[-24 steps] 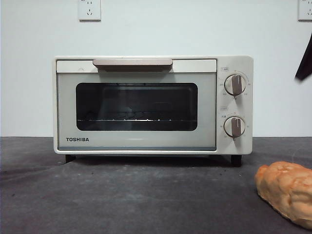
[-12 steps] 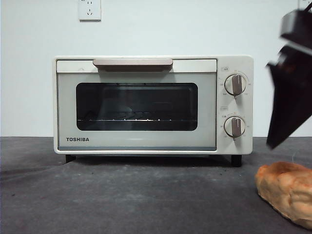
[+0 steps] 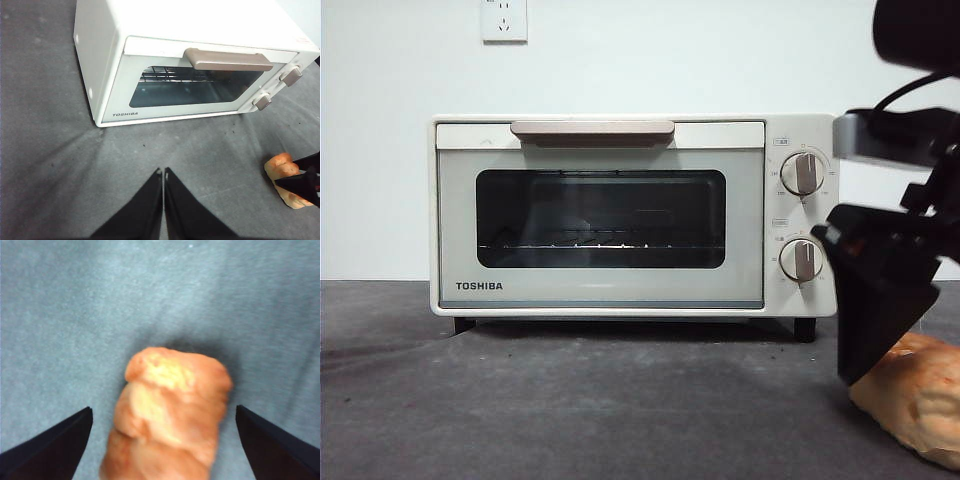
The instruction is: The left arm flap open the oven, the right arm pick bread and place it into oven, the left arm flap close the oven
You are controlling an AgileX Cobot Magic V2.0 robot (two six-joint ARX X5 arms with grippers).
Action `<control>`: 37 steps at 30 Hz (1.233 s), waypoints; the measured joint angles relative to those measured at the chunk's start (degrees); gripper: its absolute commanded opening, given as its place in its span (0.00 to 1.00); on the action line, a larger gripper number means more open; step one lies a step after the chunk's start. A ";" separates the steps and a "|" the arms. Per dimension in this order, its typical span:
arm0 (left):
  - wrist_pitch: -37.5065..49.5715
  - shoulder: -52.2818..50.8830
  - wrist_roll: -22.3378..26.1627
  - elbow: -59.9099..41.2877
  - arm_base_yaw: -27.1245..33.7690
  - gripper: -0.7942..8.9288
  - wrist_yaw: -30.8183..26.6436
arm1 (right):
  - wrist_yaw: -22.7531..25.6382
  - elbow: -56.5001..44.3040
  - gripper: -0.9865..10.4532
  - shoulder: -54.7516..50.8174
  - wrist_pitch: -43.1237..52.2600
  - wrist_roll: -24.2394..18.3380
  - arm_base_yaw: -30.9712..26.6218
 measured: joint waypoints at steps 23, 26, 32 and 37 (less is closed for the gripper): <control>4.87 1.03 -1.40 0.07 -4.09 0.09 0.00 | -0.42 2.69 0.26 -5.31 -2.43 0.04 0.37; 7.34 3.17 -2.80 0.55 -6.49 0.09 0.00 | -0.46 5.27 0.26 -8.92 -4.96 0.00 0.37; 12.37 11.06 -3.74 4.44 -12.39 0.10 -1.51 | -0.46 9.79 0.26 -15.39 -9.18 -0.24 0.37; 16.94 19.17 -3.85 7.82 -17.33 0.09 -4.07 | -1.22 12.61 0.26 -19.54 -11.17 -0.61 0.37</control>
